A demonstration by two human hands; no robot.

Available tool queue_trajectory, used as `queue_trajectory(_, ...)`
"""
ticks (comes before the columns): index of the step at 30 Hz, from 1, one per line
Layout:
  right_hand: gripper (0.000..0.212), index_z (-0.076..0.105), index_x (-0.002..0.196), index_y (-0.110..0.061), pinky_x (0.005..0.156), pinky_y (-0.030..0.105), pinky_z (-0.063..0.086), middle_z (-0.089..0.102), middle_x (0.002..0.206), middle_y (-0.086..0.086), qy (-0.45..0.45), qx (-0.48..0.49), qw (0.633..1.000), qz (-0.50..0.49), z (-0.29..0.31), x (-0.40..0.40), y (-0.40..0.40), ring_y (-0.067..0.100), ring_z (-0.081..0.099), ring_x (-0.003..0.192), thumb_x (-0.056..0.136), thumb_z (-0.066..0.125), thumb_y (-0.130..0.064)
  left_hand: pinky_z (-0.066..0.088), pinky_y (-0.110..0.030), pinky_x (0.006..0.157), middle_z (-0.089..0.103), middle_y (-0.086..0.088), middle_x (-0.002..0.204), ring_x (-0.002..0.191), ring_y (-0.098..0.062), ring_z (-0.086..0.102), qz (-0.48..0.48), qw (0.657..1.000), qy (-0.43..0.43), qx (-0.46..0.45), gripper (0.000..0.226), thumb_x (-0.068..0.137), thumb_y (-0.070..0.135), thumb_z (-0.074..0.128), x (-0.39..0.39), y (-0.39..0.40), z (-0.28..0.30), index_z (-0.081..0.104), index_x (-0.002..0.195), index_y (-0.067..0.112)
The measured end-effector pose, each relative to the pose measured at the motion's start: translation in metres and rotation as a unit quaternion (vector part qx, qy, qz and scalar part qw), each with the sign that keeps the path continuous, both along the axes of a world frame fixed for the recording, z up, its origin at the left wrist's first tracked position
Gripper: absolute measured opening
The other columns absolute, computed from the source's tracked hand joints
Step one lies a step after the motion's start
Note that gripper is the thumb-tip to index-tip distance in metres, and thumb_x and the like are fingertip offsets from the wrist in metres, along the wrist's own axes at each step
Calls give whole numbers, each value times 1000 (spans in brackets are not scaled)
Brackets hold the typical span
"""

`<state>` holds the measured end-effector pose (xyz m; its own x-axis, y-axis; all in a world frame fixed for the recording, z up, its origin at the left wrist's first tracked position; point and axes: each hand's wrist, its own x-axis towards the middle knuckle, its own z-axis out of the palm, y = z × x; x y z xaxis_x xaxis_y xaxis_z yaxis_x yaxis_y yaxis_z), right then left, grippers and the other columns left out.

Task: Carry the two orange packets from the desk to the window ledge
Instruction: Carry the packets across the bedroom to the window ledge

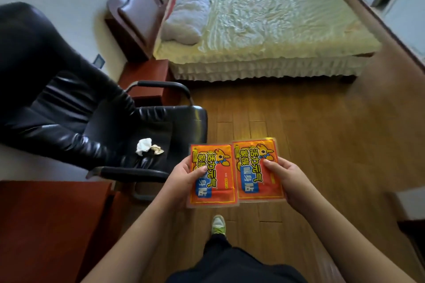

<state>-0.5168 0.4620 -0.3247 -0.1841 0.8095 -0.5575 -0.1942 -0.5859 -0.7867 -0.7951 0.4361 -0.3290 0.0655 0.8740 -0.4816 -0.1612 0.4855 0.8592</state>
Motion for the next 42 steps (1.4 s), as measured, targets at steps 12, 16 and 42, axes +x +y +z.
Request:
queue_trajectory(12, 47, 64, 117, -10, 73, 46, 64, 77, 108, 17, -9, -3, 991, -134, 5, 37, 85, 34, 75, 95, 76, 73, -31, 63, -37, 70, 79, -5, 102, 94, -26, 76, -160, 987, 16, 8, 35, 88, 21, 69, 39, 180, 6, 56, 120, 20)
queue_trajectory(16, 37, 65, 117, -8, 65, 40, 64, 78, 105, 17, -5, 15, 980, -200, 7, 54, 97, 31, 77, 91, 84, 69, -25, 63, -34, 65, 79, -6, 101, 93, -27, 76, -206, 979, -4, -2, 32, 89, 19, 68, 67, 219, 12, 57, 118, 20)
queue_trajectory(42, 17, 67, 110, -12, 59, 36, 63, 81, 94, 12, 4, 15, 942, -335, 1, 323, 244, 25, 78, 79, 96, 60, -18, 63, -48, 77, 78, -13, 105, 96, -33, 75, -276, 961, 10, -27, 28, 92, 15, 65, 380, 410, 29, 58, 119, 16)
